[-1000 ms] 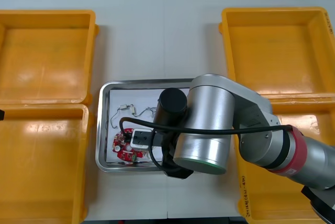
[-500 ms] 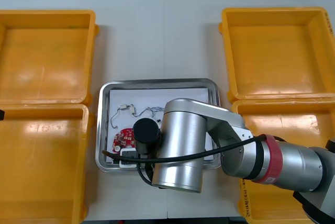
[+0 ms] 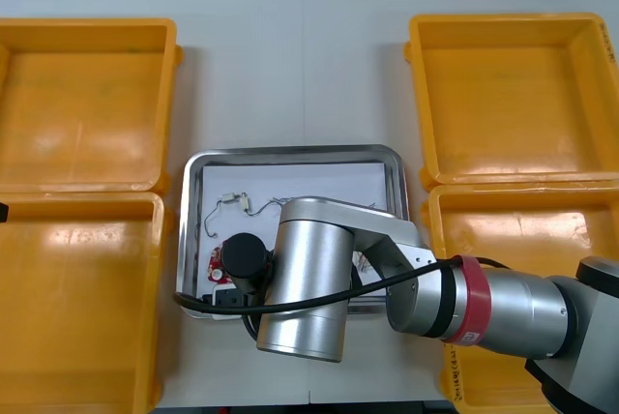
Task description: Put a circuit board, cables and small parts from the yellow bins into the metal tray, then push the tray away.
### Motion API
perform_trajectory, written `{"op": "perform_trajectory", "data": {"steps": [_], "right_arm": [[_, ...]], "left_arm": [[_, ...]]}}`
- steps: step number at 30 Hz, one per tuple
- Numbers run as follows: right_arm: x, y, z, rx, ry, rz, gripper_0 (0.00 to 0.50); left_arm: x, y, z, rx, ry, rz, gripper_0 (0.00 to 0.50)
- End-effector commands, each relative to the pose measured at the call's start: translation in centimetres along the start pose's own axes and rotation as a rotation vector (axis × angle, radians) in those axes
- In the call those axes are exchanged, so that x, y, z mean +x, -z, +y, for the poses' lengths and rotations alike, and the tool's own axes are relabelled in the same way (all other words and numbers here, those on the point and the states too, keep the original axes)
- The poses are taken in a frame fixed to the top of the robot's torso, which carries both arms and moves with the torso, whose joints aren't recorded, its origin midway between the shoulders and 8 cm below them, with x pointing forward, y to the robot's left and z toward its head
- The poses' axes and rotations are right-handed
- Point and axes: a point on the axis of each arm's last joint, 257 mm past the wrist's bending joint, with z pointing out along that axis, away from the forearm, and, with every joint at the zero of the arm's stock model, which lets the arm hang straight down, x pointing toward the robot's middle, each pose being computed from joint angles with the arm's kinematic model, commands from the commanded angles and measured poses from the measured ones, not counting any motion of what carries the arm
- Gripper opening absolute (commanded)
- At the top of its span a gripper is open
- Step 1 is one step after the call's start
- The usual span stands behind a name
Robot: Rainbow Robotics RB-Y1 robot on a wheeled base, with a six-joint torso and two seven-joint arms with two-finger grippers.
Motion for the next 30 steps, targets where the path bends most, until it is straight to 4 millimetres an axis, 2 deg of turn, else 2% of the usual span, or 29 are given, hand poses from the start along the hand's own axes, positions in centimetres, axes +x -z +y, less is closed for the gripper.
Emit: {"op": "perform_trajectory", "data": {"steps": [1, 16, 18, 19, 20, 21, 22, 23, 26, 30], "right_arm": [[-2.0, 0.4, -0.4, 0.036, 0.093, -0.025, 0.500], [-1.2, -0.5, -1.0, 0.047, 0.112, 0.012, 0.500], [-1.1, -0.6, -1.2, 0.051, 0.112, 0.017, 0.437], [-1.1, -0.6, -1.3, 0.052, 0.112, 0.018, 0.437], [-1.0, -0.6, -1.4, 0.054, 0.113, 0.020, 0.232], [-1.0, -0.6, -1.4, 0.054, 0.113, 0.020, 0.187], [-1.1, -0.5, -1.5, 0.059, 0.113, 0.019, 0.112], [-1.0, -0.5, -1.5, 0.058, 0.112, 0.019, 0.072], [-1.0, -0.5, -1.6, 0.063, 0.111, 0.021, 0.000], [-0.9, -0.5, -1.8, 0.067, 0.110, 0.025, 0.000]], "left_arm": [[-0.1, 1.3, 1.1, -0.041, -0.060, -0.018, 0.500], [-0.1, 1.3, 1.1, -0.041, -0.060, -0.018, 0.500], [-0.1, 1.3, 1.1, -0.041, -0.060, -0.018, 0.500], [-0.1, 1.3, 1.1, -0.041, -0.060, -0.018, 0.500], [-0.1, 1.3, 1.1, -0.041, -0.060, -0.018, 0.500], [-0.1, 1.3, 1.1, -0.041, -0.060, -0.018, 0.500], [-0.1, 1.3, 1.1, -0.041, -0.060, -0.018, 0.500], [-0.1, 1.3, 1.1, -0.041, -0.060, -0.018, 0.500], [-0.1, 1.3, 1.1, -0.041, -0.060, -0.018, 0.500], [-0.1, 1.3, 1.1, -0.041, -0.060, -0.018, 0.500]]}}
